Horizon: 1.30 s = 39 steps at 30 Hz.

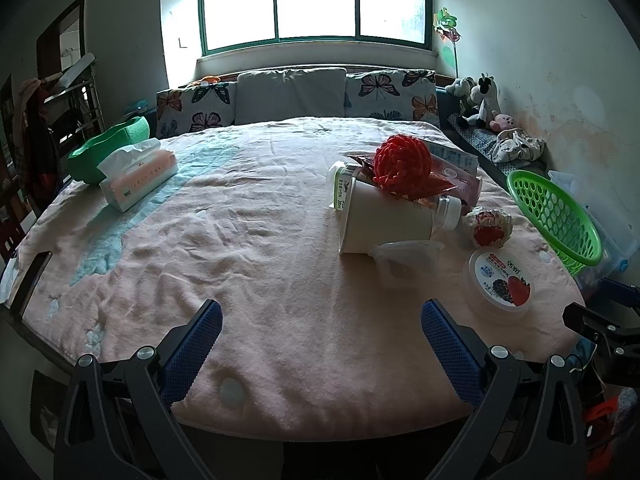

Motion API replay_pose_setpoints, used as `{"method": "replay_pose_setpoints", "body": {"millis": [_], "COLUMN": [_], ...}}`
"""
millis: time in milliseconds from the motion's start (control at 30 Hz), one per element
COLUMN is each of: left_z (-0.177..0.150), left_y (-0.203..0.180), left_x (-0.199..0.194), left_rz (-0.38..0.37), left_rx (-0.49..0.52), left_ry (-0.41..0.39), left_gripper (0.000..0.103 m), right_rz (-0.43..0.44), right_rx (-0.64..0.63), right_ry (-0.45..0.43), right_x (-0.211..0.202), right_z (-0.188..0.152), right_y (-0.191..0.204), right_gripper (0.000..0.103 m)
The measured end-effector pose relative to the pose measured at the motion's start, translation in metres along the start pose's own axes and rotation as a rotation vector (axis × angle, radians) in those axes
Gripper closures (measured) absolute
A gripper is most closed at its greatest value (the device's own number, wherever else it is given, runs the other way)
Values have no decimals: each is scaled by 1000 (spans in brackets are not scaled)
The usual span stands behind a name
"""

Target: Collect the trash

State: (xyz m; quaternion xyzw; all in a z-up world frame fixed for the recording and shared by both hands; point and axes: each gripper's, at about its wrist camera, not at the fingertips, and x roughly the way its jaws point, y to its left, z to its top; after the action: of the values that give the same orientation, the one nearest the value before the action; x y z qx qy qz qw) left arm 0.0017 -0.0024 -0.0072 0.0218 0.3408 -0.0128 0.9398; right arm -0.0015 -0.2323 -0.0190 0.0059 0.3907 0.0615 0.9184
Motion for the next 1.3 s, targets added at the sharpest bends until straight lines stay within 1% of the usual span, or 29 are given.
{"method": "replay_pose_setpoints", "body": {"millis": [167, 367, 1000, 1300], "left_z": [-4, 0, 3, 10], "left_y": [-2, -4, -4, -3], "left_x": [0, 10, 12, 21], "left_rz": [-4, -5, -4, -14], "left_rx": [-2, 1, 2, 0], "left_ry": [0, 11, 14, 31], "left_gripper": [6, 6, 6, 6], "right_rz": [-2, -5, 4, 14], "right_rx": [1, 6, 3, -1], "right_ry": [0, 8, 25, 30], "right_x": [0, 4, 11, 18], "right_z": [0, 1, 5, 11], "right_y": [-1, -3, -2, -1], "right_gripper": [4, 4, 5, 5]}}
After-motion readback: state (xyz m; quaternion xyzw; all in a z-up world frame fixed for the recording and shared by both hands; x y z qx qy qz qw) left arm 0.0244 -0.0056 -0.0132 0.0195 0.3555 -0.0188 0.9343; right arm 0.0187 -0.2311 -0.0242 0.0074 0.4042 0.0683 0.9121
